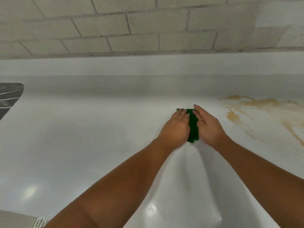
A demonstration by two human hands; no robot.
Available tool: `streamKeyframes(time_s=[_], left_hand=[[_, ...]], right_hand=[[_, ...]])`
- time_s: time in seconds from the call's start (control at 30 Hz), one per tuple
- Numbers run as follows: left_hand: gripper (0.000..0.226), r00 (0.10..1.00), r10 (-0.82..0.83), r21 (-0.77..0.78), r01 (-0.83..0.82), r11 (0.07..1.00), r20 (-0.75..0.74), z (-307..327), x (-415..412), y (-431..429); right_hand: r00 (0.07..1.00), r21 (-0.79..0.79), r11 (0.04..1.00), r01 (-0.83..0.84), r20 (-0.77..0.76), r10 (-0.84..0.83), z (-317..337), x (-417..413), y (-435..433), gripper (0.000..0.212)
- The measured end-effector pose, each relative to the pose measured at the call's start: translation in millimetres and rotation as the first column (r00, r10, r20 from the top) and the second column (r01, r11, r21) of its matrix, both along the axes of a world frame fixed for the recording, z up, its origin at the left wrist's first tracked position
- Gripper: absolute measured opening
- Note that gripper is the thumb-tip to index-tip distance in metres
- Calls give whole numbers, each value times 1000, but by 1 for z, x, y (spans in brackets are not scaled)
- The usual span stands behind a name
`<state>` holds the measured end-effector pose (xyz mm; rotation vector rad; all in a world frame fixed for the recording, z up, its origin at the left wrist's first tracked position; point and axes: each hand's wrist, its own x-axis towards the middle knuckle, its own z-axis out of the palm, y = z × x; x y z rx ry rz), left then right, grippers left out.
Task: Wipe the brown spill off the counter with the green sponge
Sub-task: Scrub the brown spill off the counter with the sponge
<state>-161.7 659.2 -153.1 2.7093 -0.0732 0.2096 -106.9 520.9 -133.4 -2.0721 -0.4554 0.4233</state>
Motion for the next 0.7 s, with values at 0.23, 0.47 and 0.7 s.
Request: streamKeyframes(time_s=[0.23, 0.47, 0.7], left_hand=[[58, 952, 164, 285, -87, 955, -259, -1, 6, -35], [62, 930, 157, 424, -2, 906, -331, -2, -19, -24], [62, 909, 250, 396, -106, 912, -333, 2, 15, -18]], right_hand=[[904, -188, 979, 80, 428, 8, 1, -26, -54, 55], [833, -371, 928, 27, 521, 184, -8, -46, -82, 55], [834, -521, 852, 59, 495, 244, -16, -65, -133, 57]])
